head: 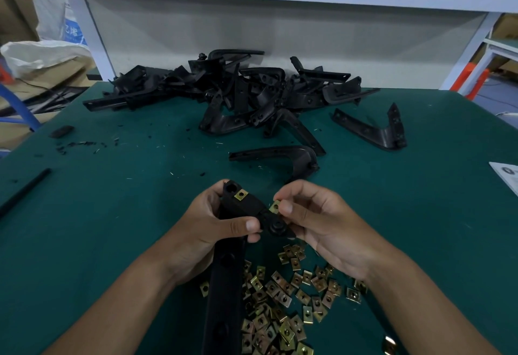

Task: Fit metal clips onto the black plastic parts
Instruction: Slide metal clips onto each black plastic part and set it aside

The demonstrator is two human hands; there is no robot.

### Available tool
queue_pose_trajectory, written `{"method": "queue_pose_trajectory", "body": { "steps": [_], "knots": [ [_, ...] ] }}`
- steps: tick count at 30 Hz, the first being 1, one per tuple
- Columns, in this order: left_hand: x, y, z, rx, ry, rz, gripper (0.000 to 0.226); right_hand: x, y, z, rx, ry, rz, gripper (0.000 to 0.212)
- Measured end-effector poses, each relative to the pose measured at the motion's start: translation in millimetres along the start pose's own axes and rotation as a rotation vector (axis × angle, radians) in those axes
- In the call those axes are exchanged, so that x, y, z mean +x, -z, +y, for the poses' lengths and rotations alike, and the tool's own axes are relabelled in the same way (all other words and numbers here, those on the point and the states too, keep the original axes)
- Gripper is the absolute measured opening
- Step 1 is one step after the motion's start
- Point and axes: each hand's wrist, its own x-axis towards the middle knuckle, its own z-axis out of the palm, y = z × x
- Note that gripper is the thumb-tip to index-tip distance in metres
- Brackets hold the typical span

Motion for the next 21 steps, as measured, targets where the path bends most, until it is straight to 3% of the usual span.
{"method": "queue_pose_trajectory", "body": {
  "steps": [12, 21],
  "knots": [
    [0.3, 1.5, -0.9, 0.020, -0.008, -0.033, 0.044, 0.3, -2.7, 1.9, 0.038, 0.002, -0.008, 0.007],
    [1.2, 0.4, -0.7, 0.025, -0.041, 0.010, 0.056, 1.6, -1.5, 1.5, -0.053, 0.012, 0.038, 0.013]
  ]
}}
